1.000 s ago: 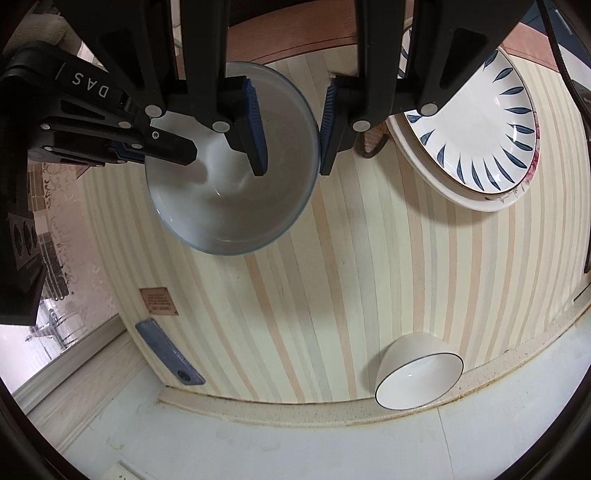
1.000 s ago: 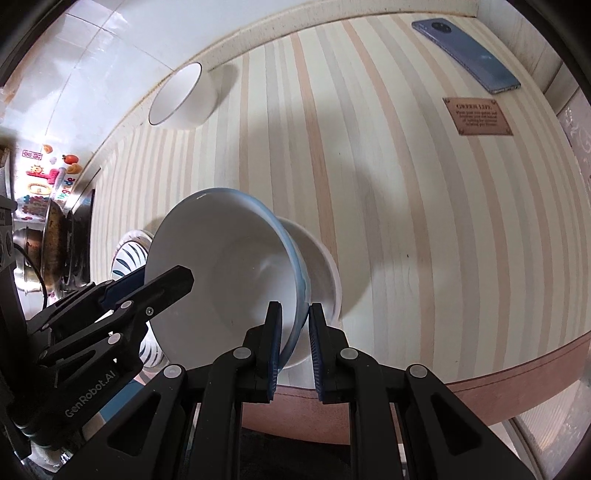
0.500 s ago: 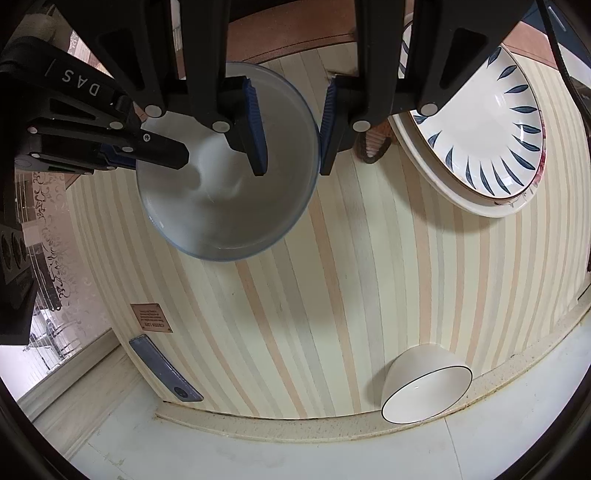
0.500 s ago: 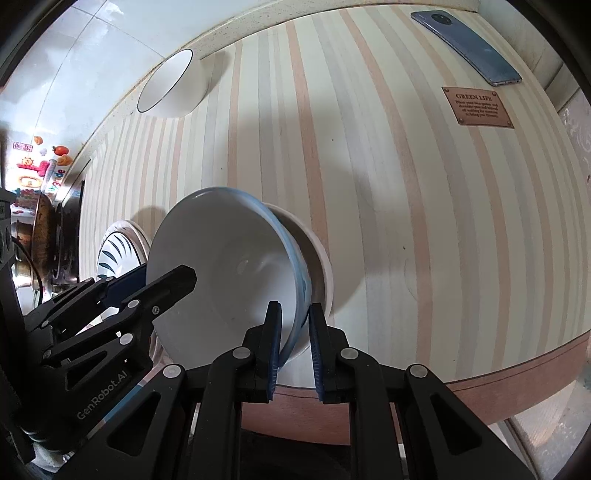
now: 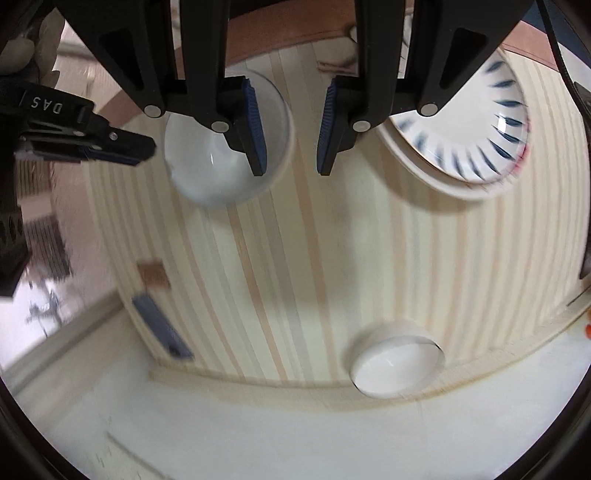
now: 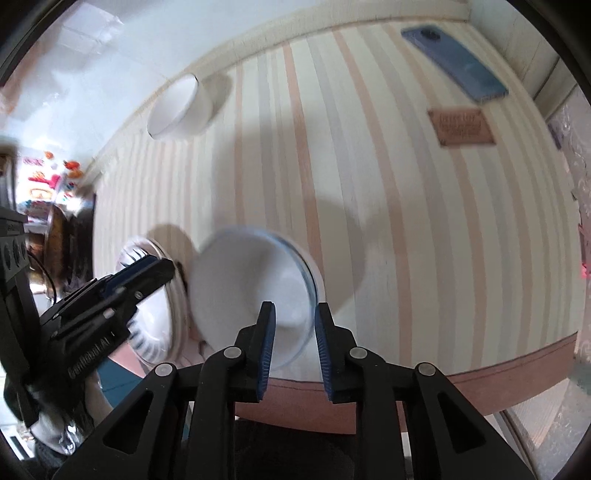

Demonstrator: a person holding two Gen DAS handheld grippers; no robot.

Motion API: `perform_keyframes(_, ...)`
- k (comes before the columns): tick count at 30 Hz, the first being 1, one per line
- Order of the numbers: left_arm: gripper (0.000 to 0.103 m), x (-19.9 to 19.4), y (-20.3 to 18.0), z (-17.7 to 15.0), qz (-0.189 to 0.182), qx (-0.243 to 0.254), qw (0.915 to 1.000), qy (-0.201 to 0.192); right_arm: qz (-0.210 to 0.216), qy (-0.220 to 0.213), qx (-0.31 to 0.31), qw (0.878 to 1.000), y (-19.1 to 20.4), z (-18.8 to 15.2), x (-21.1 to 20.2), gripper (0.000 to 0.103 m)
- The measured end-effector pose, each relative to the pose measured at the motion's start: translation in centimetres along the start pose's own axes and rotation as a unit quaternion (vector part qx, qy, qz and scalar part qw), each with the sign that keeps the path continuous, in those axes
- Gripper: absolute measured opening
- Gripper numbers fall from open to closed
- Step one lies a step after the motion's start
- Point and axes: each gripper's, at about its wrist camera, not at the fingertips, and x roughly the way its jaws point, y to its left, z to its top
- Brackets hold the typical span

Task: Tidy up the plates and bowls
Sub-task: 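Open both grippers and release the nested bowls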

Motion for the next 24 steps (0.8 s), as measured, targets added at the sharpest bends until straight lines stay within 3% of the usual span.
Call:
perform_keyframes(2,0.026,-1.6,1.6,1.9,0.004,-0.019,0.9995,-0.026,0.01,-0.01,-0.002,1.0,0.5,1.2,-1.1,0.045)
perform_keyframes(4,0.028,-2.3,3.3,4.0,0.016,-0.037,0.9982,-0.043,0.028,-0.018,-0.01,0.999,1.5,3.1,-1.8,0.051)
perform_keyframes(10,0.028,-1.0,10.4,10.8,0.047,-0.109,0.991,-0.062,0.059,-0.041,-0.032,0.997,5.9,11.6,-0.1,0.051)
perform_keyframes(15,0.028,3.1,14.8,15.5,0.058,-0.14,0.9871,-0.052,0.06,-0.045,-0.048,0.996,9.6,19.3,4.9,0.051)
perform_keyframes(21,0.027,9.0,17.1,17.3,0.032,-0.149,0.9883,0.003,0.06,-0.01,-0.054,0.997,12.1,25.0,11.8,0.051)
perform_keyframes(24,0.026,11.1,17.2,17.3,0.024,-0.142,0.9893,0.023,0.057,0.007,-0.055,0.997,12.4,26.1,14.3,0.041)
